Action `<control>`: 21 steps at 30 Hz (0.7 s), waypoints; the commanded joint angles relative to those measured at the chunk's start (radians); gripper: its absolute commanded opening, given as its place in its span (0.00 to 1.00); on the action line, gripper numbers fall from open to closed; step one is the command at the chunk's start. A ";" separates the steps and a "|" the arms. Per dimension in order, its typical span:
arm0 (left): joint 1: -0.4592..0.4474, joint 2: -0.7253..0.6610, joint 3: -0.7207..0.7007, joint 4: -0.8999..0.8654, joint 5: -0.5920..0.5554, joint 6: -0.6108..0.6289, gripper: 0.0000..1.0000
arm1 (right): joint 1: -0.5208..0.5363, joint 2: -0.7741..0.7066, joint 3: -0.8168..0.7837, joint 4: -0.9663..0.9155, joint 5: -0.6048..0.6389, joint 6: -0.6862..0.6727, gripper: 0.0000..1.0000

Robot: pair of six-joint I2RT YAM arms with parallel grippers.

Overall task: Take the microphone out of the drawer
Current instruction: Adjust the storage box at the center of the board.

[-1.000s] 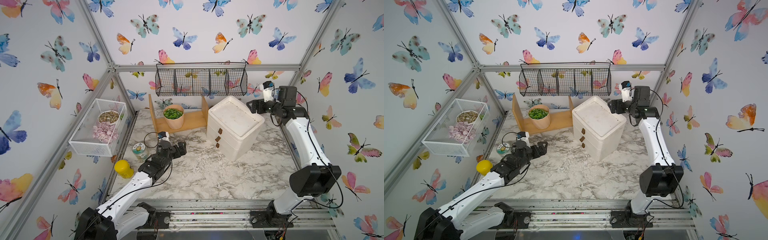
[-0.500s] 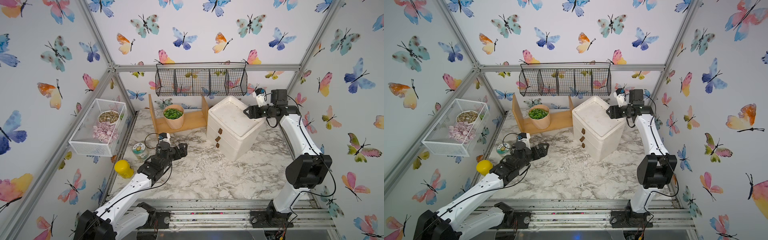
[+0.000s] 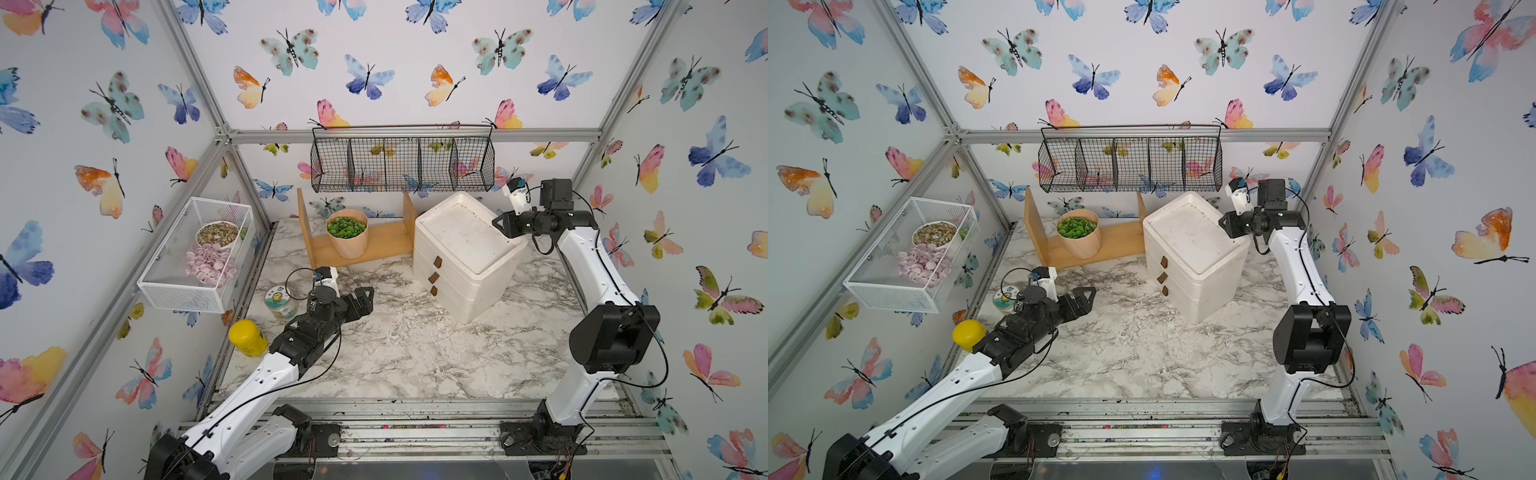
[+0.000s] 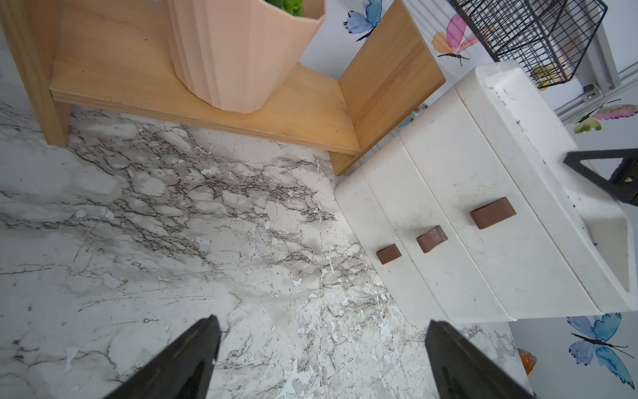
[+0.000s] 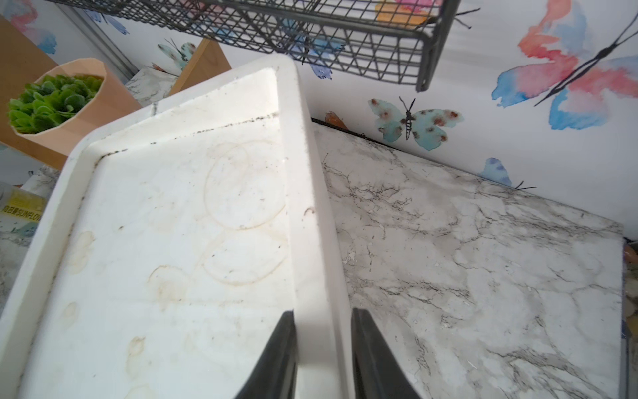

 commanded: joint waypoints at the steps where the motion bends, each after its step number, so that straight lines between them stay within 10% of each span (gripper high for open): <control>1: -0.003 -0.003 0.018 -0.012 -0.027 0.024 0.99 | 0.035 -0.045 -0.045 -0.011 -0.016 0.053 0.24; 11: -0.004 0.057 0.064 0.025 0.045 -0.021 0.98 | 0.044 -0.209 -0.162 -0.033 0.043 0.154 0.13; 21: -0.007 0.150 0.101 0.283 0.415 -0.209 0.98 | 0.044 -0.404 -0.223 -0.043 0.266 0.240 0.09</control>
